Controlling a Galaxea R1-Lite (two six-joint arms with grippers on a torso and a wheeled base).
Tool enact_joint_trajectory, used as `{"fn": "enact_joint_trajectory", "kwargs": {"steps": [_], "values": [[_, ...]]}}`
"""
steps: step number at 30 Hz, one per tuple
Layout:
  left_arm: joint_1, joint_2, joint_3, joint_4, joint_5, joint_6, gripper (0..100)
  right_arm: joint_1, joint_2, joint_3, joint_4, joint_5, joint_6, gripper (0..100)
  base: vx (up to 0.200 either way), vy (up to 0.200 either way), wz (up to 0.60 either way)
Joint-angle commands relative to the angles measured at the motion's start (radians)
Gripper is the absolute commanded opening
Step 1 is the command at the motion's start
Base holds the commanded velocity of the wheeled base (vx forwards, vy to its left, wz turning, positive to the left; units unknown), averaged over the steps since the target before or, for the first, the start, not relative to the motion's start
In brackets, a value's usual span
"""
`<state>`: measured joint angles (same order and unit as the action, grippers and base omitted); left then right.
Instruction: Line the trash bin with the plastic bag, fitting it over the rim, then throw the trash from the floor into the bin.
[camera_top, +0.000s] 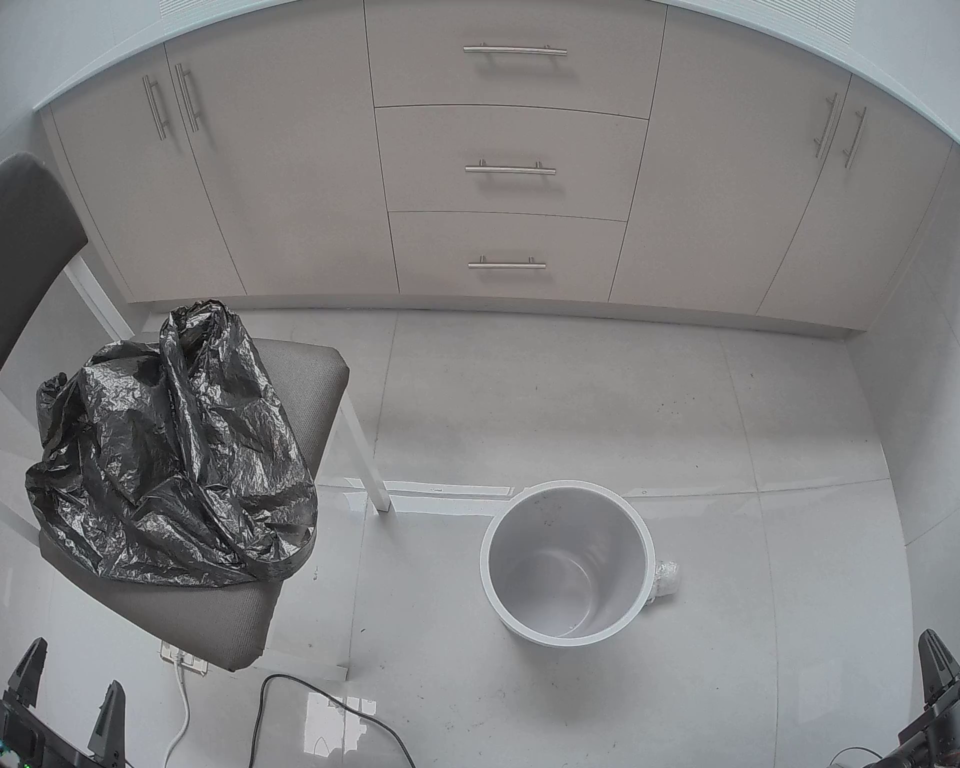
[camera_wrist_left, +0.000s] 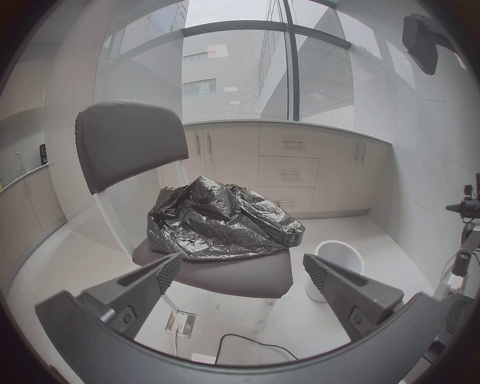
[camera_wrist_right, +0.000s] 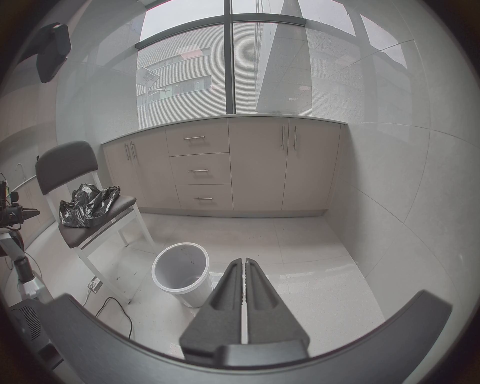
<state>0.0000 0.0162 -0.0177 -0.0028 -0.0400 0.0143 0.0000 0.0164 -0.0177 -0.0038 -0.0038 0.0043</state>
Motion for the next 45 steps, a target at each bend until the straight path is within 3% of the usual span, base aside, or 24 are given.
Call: {"fn": "enact_joint_trajectory", "kwargs": {"steps": [1,13,14,15,17,19,22,25,27,28,29,31,36,39,42,45], "values": [[0.0,-0.012,0.018,0.0,0.0,-0.004,100,0.0,-0.016,0.018,0.001,-0.001,0.0,0,0.0,0.0,0.0],[0.0,-0.007,0.018,0.001,0.0,0.001,100,-0.003,-0.016,0.016,-0.015,-0.007,-0.01,0,0.0,0.0,0.0],[0.0,-0.007,0.012,-0.003,-0.001,-0.004,100,-0.002,-0.01,-0.041,-0.028,0.001,0.02,0,0.0,0.0,0.0],[-0.006,0.01,-0.031,-0.003,-0.004,-0.016,100,0.006,0.059,-0.194,-0.039,-0.007,0.102,0,0.0,0.0,0.0],[-0.021,0.105,-0.248,0.017,0.0,-0.119,100,0.035,0.232,-0.489,-0.013,-0.012,0.295,0,0.0,0.0,0.0],[-0.034,0.206,-0.429,0.092,0.003,-0.212,100,0.035,0.329,-0.673,0.058,0.001,0.275,0,0.0,0.0,0.0],[-0.021,0.249,-0.544,0.207,-0.001,-0.215,100,0.04,0.427,-0.731,0.1,0.018,0.157,0,0.0,0.0,0.0],[-0.005,0.268,-0.53,0.234,-0.009,-0.224,100,0.077,0.53,-0.69,0.038,0.09,0.2,0,0.0,0.0,0.0],[-0.003,0.324,-0.532,0.245,-0.011,-0.257,100,0.104,0.623,-0.673,-0.056,0.104,0.29,0,0.0,0.0,0.0],[-0.006,0.384,-0.538,0.251,-0.011,-0.313,100,0.126,0.691,-0.666,-0.128,0.102,0.358,0,0.0,0.0,0.0],[-0.008,0.401,-0.541,0.251,-0.012,-0.332,100,0.13,0.708,-0.665,-0.15,0.102,0.373,0,0.0,0.0,0.0],[-0.041,0.577,-0.61,0.253,-0.04,-0.494,100,0.178,0.876,-0.662,-0.311,0.102,0.479,0,0.0,0.0,0.0],[-0.181,0.8,-0.737,0.254,-0.113,-0.652,100,0.242,1.108,-0.602,-0.518,0.096,0.497,0,0.0,0.0,0.0],[-0.272,0.927,-0.8,0.256,-0.115,-0.766,100,0.244,1.214,-0.556,-0.653,0.094,0.49,0,0.0,0.0,0.0],[-0.324,1.009,-0.844,0.256,-0.12,-0.899,100,0.242,1.272,-0.53,-0.714,0.081,0.49,0,0.0,0.0,0.0],[-0.44,1.035,-0.857,0.248,-0.118,-1.016,100,0.249,1.264,-0.533,-0.726,0.056,0.491,0,0.0,0.0,0.0]]}}
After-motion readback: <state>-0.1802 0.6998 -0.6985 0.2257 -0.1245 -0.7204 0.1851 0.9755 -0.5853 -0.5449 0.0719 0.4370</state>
